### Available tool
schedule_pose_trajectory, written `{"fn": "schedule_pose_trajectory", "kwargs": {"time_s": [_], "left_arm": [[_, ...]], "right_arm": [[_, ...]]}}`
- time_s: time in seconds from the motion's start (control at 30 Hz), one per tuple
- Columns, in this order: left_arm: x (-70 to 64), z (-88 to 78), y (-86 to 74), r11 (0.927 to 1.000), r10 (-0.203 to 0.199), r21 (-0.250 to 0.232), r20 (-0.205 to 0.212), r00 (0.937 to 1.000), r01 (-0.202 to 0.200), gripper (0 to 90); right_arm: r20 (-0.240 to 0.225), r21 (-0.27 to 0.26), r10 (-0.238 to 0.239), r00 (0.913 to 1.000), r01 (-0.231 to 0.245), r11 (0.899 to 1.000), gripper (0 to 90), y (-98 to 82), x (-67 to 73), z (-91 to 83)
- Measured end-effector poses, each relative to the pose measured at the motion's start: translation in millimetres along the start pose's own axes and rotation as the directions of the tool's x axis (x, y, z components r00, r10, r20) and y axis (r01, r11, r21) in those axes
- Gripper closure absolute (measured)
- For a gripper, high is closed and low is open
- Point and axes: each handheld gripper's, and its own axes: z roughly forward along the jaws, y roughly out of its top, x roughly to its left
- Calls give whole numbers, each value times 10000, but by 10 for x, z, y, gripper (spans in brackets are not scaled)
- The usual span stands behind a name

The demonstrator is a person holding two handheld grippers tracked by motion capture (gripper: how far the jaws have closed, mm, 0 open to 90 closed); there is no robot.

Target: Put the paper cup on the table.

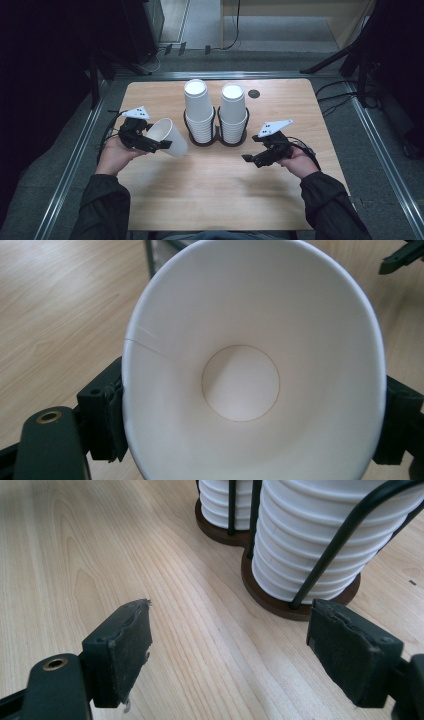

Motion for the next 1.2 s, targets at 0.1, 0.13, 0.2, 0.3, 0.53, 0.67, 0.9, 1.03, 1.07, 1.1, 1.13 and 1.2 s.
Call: {"fn": "schedule_pose_trajectory", "kwargs": {"time_s": [0.1,0.13,0.2,0.3,0.53,0.67,0.9,1.03,1.07,1.1,1.13,1.2], "left_arm": [[108,-39,-36,9995,-274,168,-442,9986,282,142],[143,-44,-47,9990,-342,254,-489,9982,355,142],[191,-48,-65,9984,-447,327,-587,9973,467,142],[269,-50,-93,9975,-586,344,-731,9956,613,142],[387,-3,-132,9958,-654,568,-1054,9923,716,140],[469,8,-148,9937,-848,623,-1229,9888,930,139],[592,-35,-198,9861,-1053,1032,-2156,9708,1299,134],[651,-57,-219,9836,-1041,1152,-2652,9585,1387,129],[671,-65,-229,9830,-1091,1142,-2672,9575,1439,128],[686,-73,-241,9826,-1131,1121,-2701,9562,1479,127],[699,-77,-255,9821,-1181,1102,-2729,9548,1530,126],[732,-85,-283,9788,-1274,1188,-2837,9504,1667,122]], "right_arm": [[16,28,45,10000,-45,10000,181,-12,4,-13],[-2,11,72,10000,-72,10000,181,-18,2,-16],[68,44,70,10000,-70,10000,181,-33,1,-22],[103,42,84,9999,-84,10000,181,-49,-1,-32],[246,67,222,9995,-223,9997,181,-94,-21,-68],[254,82,256,9993,-258,9996,181,-117,-19,-83],[476,88,313,9984,-317,9995,181,-153,-34,-114],[494,96,341,9982,-346,9994,181,-161,-31,-121],[515,101,337,9981,-343,9994,181,-163,-29,-121],[505,121,346,9981,-352,9993,181,-165,-28,-123],[507,125,351,9981,-358,9993,181,-166,-28,-124],[497,100,394,9980,-399,9992,181,-167,-33,-127]]}}
